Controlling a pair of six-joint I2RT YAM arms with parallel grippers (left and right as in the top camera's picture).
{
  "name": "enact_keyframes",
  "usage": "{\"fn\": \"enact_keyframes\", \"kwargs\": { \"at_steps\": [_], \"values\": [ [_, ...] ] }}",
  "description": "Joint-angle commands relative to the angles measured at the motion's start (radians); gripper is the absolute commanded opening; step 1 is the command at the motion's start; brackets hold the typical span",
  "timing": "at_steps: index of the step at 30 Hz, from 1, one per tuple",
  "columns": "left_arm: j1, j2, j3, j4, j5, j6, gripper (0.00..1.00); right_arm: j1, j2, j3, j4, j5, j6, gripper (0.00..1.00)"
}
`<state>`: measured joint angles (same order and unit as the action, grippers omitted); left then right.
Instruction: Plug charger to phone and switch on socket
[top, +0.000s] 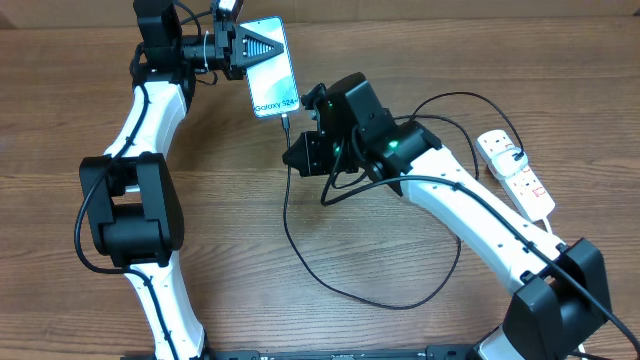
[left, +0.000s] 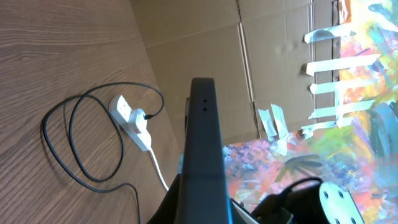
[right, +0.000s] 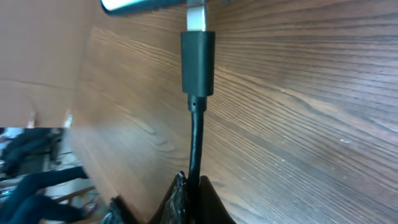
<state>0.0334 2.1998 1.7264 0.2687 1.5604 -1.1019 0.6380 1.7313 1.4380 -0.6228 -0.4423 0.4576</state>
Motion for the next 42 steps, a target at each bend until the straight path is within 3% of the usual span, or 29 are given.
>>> {"fn": "enact_keyframes", "kwargs": {
  "at_steps": [1, 42],
  "values": [
    [0.001, -0.014, 0.01, 0.005, 0.02, -0.021, 0.04, 0.043, -0.002, 0.01, -0.019, 0.122, -0.018, 0.04],
    [-0.001, -0.014, 0.01, 0.005, 0.02, -0.021, 0.04, 0.055, -0.009, 0.063, -0.001, 0.12, -0.043, 0.04]
  ]
}}
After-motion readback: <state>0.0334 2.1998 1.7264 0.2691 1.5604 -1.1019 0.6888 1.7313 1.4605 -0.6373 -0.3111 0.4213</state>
